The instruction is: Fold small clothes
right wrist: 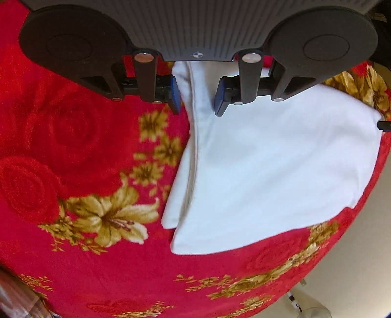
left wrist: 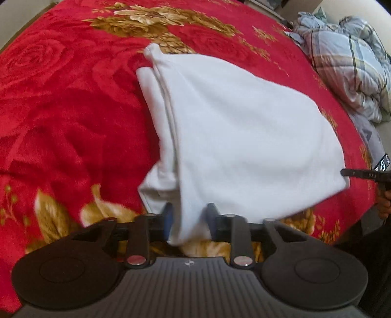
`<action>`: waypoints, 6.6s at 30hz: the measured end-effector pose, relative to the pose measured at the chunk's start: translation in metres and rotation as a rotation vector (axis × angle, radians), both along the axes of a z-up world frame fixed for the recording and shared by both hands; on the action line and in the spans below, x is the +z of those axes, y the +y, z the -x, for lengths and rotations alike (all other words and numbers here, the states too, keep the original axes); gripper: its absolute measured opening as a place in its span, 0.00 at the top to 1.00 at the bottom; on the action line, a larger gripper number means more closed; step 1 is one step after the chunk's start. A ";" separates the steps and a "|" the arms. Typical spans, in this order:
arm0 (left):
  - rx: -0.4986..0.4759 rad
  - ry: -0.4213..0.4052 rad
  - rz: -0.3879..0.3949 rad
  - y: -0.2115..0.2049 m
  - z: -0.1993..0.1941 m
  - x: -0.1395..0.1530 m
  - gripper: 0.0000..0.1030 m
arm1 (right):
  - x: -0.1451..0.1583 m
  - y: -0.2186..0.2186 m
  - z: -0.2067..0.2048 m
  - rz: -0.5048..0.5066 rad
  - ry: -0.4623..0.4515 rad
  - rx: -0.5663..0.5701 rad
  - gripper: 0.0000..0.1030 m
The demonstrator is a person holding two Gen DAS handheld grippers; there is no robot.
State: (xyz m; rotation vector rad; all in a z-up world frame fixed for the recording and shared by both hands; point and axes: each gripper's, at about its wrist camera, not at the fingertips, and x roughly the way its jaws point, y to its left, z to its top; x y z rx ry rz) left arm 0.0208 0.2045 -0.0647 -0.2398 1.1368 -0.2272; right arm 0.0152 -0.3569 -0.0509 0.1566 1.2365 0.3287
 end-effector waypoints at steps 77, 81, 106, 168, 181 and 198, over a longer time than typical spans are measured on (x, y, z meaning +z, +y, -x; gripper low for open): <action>0.146 -0.264 0.134 0.036 0.008 0.035 0.83 | 0.034 0.032 -0.016 0.022 -0.185 -0.170 0.64; 0.205 -0.253 0.136 0.067 0.020 0.042 0.83 | 0.039 0.029 -0.016 0.012 -0.197 -0.193 0.64; -0.270 -0.139 0.281 -0.290 -0.063 0.051 0.70 | 0.079 -0.020 -0.030 -0.120 -0.296 -0.325 0.64; -0.278 -0.304 -0.004 -0.185 -0.017 0.005 0.47 | 0.042 -0.028 0.041 -0.432 -0.063 -0.081 0.97; -0.370 -0.243 -0.213 -0.198 -0.016 -0.012 0.46 | 0.039 -0.025 -0.002 -0.261 -0.127 -0.228 0.51; -0.124 -0.163 -0.018 -0.169 -0.046 -0.025 0.40 | 0.024 -0.004 -0.063 -0.191 -0.258 -0.449 0.98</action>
